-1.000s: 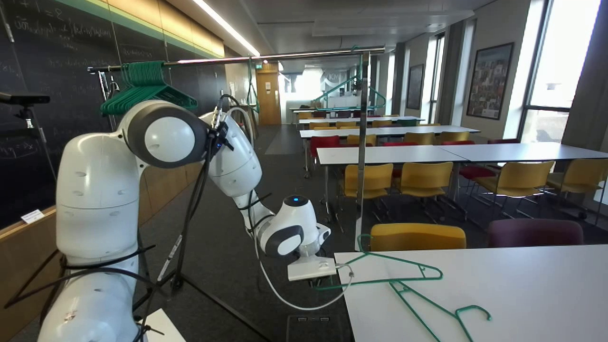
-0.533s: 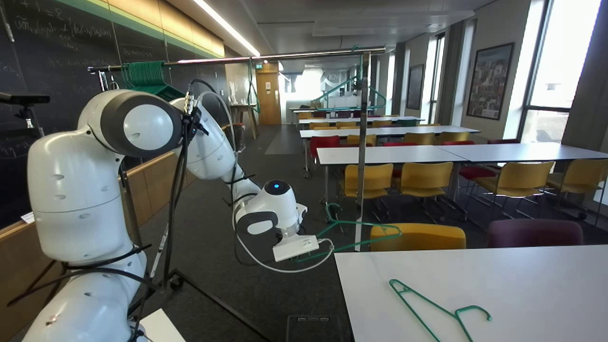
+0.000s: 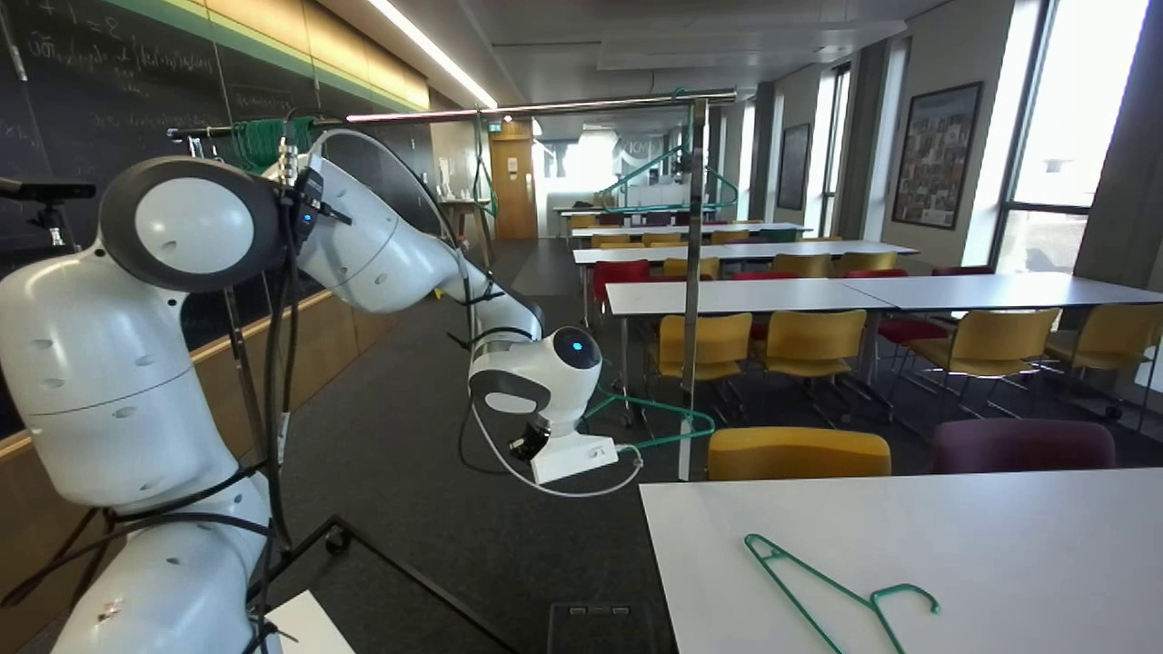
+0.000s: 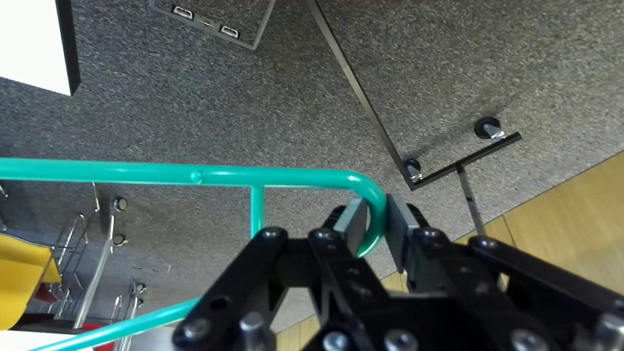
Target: Pick up one hanger from the table and put it on the right side of the railing
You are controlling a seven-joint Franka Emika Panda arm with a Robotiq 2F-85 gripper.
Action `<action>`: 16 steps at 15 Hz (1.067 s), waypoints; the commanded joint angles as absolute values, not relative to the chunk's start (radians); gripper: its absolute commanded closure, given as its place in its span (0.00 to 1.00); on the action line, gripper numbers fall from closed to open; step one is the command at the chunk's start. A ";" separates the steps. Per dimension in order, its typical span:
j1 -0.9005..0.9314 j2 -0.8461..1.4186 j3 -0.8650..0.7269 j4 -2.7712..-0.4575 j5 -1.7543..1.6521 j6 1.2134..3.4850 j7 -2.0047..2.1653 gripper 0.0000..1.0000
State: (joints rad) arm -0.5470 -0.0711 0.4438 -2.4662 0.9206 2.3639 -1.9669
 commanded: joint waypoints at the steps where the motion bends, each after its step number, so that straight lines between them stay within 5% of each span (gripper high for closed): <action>1: -0.356 -0.161 0.170 -2.513 0.883 2.258 -1.985 0.96; 8: -0.188 -0.225 -0.041 -2.567 0.771 2.234 -1.965 0.96; 16: -0.113 -0.209 -0.119 -2.456 0.644 1.886 -2.021 0.96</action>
State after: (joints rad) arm -0.1425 -0.1913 -0.0799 -2.5038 0.6767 2.0078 -1.9831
